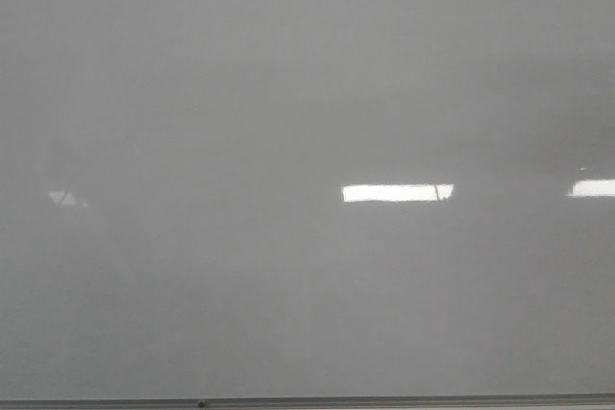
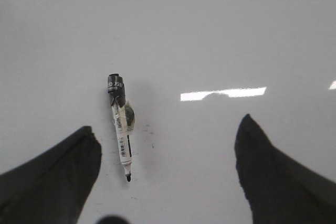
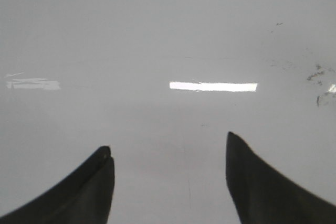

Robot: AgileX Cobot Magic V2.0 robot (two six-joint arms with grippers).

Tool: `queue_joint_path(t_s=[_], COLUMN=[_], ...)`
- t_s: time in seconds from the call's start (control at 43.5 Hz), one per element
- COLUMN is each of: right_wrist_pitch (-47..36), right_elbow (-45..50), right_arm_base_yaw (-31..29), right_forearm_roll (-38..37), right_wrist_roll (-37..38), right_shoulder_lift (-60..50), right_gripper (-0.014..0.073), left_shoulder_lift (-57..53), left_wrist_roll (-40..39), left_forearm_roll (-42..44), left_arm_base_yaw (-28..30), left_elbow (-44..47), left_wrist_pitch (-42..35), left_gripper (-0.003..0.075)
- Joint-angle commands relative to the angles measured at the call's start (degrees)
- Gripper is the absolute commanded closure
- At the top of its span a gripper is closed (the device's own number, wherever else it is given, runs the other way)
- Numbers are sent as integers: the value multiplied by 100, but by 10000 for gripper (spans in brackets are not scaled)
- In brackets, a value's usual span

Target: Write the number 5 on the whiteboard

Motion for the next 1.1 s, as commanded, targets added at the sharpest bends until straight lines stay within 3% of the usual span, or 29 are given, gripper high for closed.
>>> queue_joint_path(t_s=[0.0,0.207,0.414,0.712,1.08], right_wrist_pitch=[-434,-439,-445,-445,-445], right_elbow=[-186,-186,-186,-186,-186], right_arm_base_yaw=[4,4,4,4,4], right_forearm_roll=[-49,-49,-49,-49,-49], right_wrist_roll=[10,10,10,10,10], right_shoulder_lift=[114,114,114,114,114], right_gripper=[69,69,69,69,69], left_shoulder_lift=[91,482,1957,4200,5659], left_wrist_roll=[-38,-38,-38,-38,-38], left_forearm_roll=[-68,-4,-4,234,179], left_arm_base_yaw=[-26,-26,-26,-14,908], left_elbow=[-220,-220,-531,-1089,-1868], left_wrist_pitch=[-529,-518,-632,-1712,-2016], left_gripper=[137,138,138,149,156])
